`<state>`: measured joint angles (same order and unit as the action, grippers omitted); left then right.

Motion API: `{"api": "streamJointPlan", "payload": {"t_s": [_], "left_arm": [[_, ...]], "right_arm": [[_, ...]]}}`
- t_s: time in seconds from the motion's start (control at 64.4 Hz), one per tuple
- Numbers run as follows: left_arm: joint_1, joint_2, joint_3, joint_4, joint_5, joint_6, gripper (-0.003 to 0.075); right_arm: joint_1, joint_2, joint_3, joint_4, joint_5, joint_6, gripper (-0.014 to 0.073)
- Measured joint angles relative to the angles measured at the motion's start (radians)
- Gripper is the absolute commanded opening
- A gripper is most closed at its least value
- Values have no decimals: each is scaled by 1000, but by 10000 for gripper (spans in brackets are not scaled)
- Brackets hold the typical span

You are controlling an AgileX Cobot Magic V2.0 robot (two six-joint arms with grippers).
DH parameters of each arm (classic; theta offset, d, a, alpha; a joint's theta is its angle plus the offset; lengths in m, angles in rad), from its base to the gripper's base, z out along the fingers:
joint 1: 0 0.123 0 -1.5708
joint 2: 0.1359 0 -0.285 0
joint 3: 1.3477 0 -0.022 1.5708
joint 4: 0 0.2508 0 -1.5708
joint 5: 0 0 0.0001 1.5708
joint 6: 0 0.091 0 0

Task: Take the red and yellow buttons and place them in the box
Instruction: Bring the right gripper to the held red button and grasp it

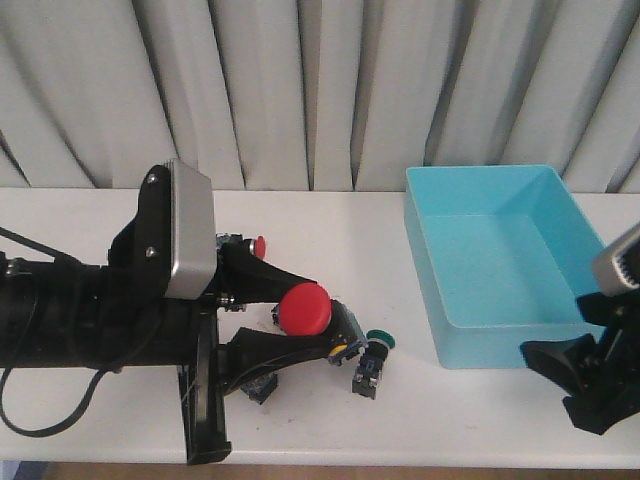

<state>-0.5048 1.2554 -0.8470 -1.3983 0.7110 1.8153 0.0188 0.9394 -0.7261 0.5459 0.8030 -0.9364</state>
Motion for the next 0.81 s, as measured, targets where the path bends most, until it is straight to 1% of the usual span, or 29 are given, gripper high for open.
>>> {"api": "streamJointPlan", "payload": {"t_s": [0.047,0.186,0.264,0.373,0.497,0.606,0.807], "left_arm": [[0,0,0,0,0,0,164],[0,0,0,0,1,0,164],[0,0,0,0,2,0,164],[0,0,0,0,2,0,164],[0,0,0,0,2,0,164],[0,0,0,0,2,0,164],[0,0,0,0,2,0,164]], "right_arm": [[0,44,-43,79,78,-146,520],[0,168,-127,270,235,-450,520],[0,222,-158,345,268,-610,520],[9,284,-185,416,290,-790,520],[80,346,-225,430,287,-856,520],[160,401,-276,412,275,-860,520],[277,488,-348,355,272,-859,520]]}}
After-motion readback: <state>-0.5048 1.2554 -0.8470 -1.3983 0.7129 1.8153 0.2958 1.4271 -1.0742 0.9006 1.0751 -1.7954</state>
